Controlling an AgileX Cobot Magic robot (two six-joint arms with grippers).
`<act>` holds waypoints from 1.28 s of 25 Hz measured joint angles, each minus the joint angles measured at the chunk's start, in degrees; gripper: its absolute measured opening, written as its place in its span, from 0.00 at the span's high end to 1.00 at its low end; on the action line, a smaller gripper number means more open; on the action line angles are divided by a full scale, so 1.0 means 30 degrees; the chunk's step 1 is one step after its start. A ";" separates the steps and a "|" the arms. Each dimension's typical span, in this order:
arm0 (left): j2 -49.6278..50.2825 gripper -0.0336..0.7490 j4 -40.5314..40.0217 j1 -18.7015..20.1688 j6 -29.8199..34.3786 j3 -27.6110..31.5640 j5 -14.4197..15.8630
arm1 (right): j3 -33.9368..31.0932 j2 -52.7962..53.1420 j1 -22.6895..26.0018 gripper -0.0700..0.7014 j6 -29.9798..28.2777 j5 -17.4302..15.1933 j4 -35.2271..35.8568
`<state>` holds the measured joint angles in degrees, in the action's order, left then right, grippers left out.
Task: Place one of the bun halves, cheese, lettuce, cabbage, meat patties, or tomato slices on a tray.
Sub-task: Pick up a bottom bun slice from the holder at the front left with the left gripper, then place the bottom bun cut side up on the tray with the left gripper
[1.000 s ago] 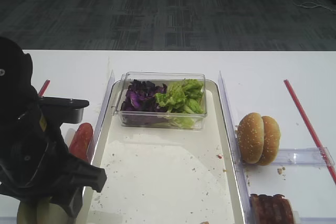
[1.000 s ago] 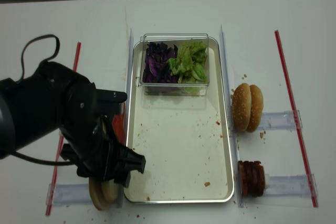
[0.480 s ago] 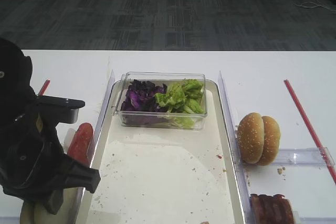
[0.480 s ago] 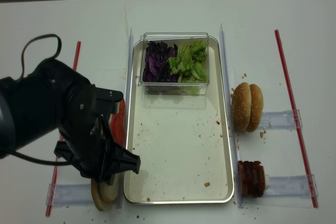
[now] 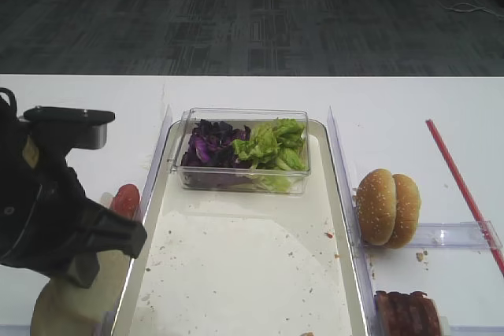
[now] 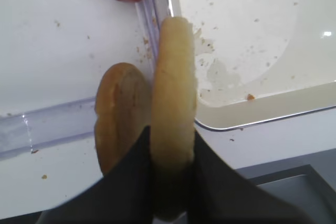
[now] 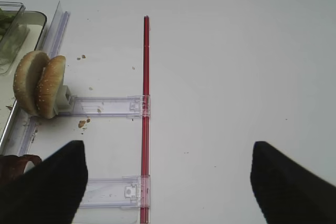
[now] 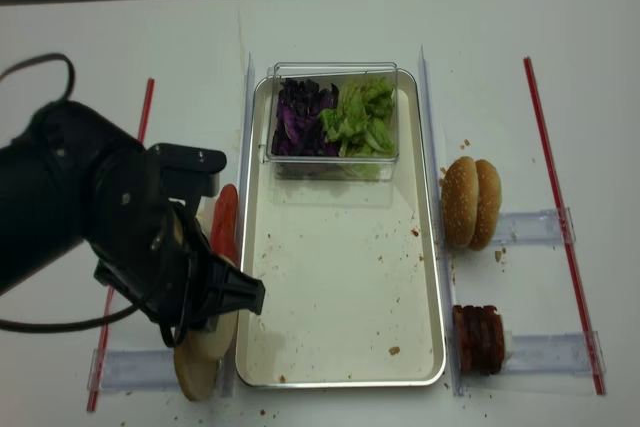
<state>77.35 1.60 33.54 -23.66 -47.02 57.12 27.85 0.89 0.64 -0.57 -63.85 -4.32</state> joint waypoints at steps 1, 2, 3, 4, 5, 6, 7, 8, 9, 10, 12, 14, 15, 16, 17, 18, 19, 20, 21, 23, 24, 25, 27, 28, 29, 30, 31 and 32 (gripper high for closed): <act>-0.0359 0.81 0.0036 0.0000 0.0000 -0.0142 0.0013 | 0.0000 0.0000 0.0000 0.06 0.0000 0.0000 0.0000; -0.0708 0.81 0.0036 0.0000 0.0000 -0.0282 0.0090 | 0.0000 0.0000 0.0000 0.06 0.0000 0.0000 0.0000; -0.0992 0.81 0.0036 0.0000 0.0000 -0.0379 0.0135 | 0.0000 0.0000 0.0000 0.06 0.0000 0.0000 0.0000; -0.1311 0.81 0.0036 0.0000 0.0000 -0.0571 0.0204 | 0.0000 0.0000 0.0000 0.06 0.0000 0.0000 0.0000; -0.1590 0.81 0.0036 0.0000 0.0000 -0.0701 0.0239 | 0.0000 0.0000 0.0000 0.06 0.0000 0.0000 0.0000; -0.1775 0.81 0.0036 0.0000 0.0000 -0.0912 0.0320 | 0.0000 0.0000 0.0000 0.06 0.0000 0.0000 0.0000; -0.1925 0.81 0.0036 0.0000 0.0000 -0.1061 0.0398 | 0.0000 0.0000 0.0000 0.06 0.0000 0.0000 0.0000; -0.1983 0.81 0.0036 0.0000 0.0000 -0.1231 0.0486 | 0.0000 0.0000 0.0000 0.06 0.0000 0.0000 0.0000; -0.2016 0.81 0.0036 0.0000 0.0000 -0.1351 0.0531 | 0.0000 0.0000 0.0000 0.06 0.0000 0.0000 0.0000; -0.2016 0.81 0.0036 0.0000 0.0000 -0.1447 0.0531 | 0.0000 0.0000 0.0000 0.06 0.0000 0.0000 0.0000; -0.2016 0.82 0.0255 0.0000 0.0040 -0.1494 0.0210 | 0.0000 0.0000 0.0000 0.06 0.0000 0.0000 0.0000; -0.2016 0.82 0.1183 0.0000 0.0730 -0.1494 -0.0418 | 0.0000 0.0000 0.0000 0.06 -0.0038 0.0000 0.0000; -0.2016 0.82 0.2081 0.0000 0.1283 -0.1494 -0.0776 | 0.0000 0.0000 0.0000 0.06 -0.0038 0.0000 0.0000; -0.2016 0.82 0.3206 0.0000 0.2079 -0.1494 -0.1261 | 0.0000 0.0000 0.0000 0.06 -0.0038 0.0000 0.0000; -0.2016 0.82 0.4269 0.0000 0.2999 -0.1494 -0.1738 | 0.0000 0.0000 0.0000 0.06 -0.0038 0.0000 0.0000; -0.2016 0.82 0.5657 0.0000 0.3852 -0.1494 -0.2113 | 0.0000 0.0000 0.0000 0.06 -0.0038 0.0000 0.0000; -0.2016 0.82 0.7093 0.0000 0.4933 -0.1494 -0.2550 | 0.0000 0.0000 0.0000 0.06 -0.0038 0.0000 0.0000; -0.2016 0.82 0.8490 0.0000 0.5972 -0.1494 -0.2908 | 0.0000 0.0000 0.0000 0.06 -0.0038 0.0000 0.0000; -0.2016 0.82 0.9601 0.0000 0.6956 -0.1494 -0.3212 | 0.0000 0.0000 0.0000 0.06 -0.0038 0.0000 0.0000; -0.2016 0.82 1.1808 0.0000 0.8615 -0.1494 -0.3628 | 0.0000 0.0000 0.0000 0.06 -0.0038 0.0000 0.0000; -0.2016 0.82 1.2640 0.0000 0.9361 -0.1494 -0.3808 | 0.0000 0.0000 0.0000 0.06 -0.0038 0.0000 0.0000; -0.2016 0.82 1.3216 0.0000 0.9868 -0.1494 -0.3954 | 0.0000 0.0000 0.0000 0.06 -0.0038 0.0000 0.0000; -0.1832 0.82 1.4005 0.0000 1.0560 -0.1494 -0.4239 | 0.0000 0.0000 0.0000 0.06 -0.0038 0.0000 0.0000; -0.1655 0.82 1.4115 0.0000 1.0787 -0.1494 -0.4375 | 0.0000 0.0000 0.0000 0.06 -0.0038 0.0000 0.0000; -0.1332 0.82 1.4191 0.0000 1.0917 -0.1494 -0.4408 | 0.0000 0.0000 0.0000 0.06 -0.0038 0.0000 0.0000; -0.0890 0.82 1.4272 0.0000 1.1051 -0.1494 -0.4501 | 0.0000 0.0000 0.0000 0.06 -0.0038 0.0000 0.0000; -0.0462 0.82 1.4313 0.0000 1.1131 -0.1494 -0.4533 | 0.0000 0.0000 0.0000 0.06 -0.0038 0.0000 0.0000; 0.0186 0.82 1.4345 0.0000 1.1183 -0.1494 -0.4586 | 0.0000 0.0000 0.0000 0.06 -0.0038 0.0000 0.0000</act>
<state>77.91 44.63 33.54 9.89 -51.50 43.36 27.85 0.89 0.64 -0.69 -63.85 -4.32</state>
